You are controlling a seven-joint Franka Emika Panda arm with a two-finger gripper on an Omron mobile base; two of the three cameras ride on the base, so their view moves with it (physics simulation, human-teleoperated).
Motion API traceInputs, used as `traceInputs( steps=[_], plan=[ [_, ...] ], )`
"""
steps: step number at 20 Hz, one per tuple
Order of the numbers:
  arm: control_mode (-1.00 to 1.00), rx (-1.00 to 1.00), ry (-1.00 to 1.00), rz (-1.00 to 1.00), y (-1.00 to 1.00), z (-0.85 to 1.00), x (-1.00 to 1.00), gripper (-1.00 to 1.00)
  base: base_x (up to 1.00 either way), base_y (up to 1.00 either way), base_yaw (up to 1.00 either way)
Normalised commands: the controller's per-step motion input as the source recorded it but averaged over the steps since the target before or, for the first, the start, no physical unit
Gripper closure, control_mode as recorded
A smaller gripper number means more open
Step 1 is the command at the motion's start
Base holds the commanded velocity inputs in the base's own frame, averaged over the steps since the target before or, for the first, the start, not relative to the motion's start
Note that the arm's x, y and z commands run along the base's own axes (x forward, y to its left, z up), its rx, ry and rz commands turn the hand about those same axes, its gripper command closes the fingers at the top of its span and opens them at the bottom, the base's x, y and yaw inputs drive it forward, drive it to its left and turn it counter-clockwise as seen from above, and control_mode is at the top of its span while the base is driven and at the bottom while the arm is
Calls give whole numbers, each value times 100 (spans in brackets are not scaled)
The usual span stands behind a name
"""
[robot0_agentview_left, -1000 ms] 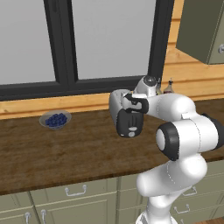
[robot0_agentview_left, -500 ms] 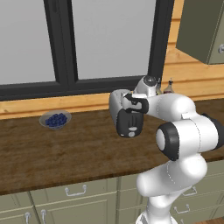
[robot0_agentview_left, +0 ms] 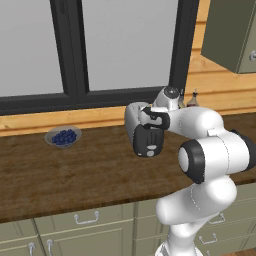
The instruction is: Start the toaster. Once the lever pops up, take the bread to the plate on the dining counter.
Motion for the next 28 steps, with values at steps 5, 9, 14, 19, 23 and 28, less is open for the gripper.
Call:
traceInputs(
  steps=[5,9,14,19,23,28],
  plan=[
    [-100,0,0,0,0,0,0,-100,0,0,0],
    [-100,0,0,0,0,0,0,-100,0,0,0],
    [-100,0,0,0,0,0,0,-100,0,0,0],
    [-100,0,0,0,0,0,0,-100,0,0,0],
    [-100,0,0,0,0,0,0,-100,0,0,0],
    [-100,0,0,0,0,0,0,-100,0,0,0]
  ],
)
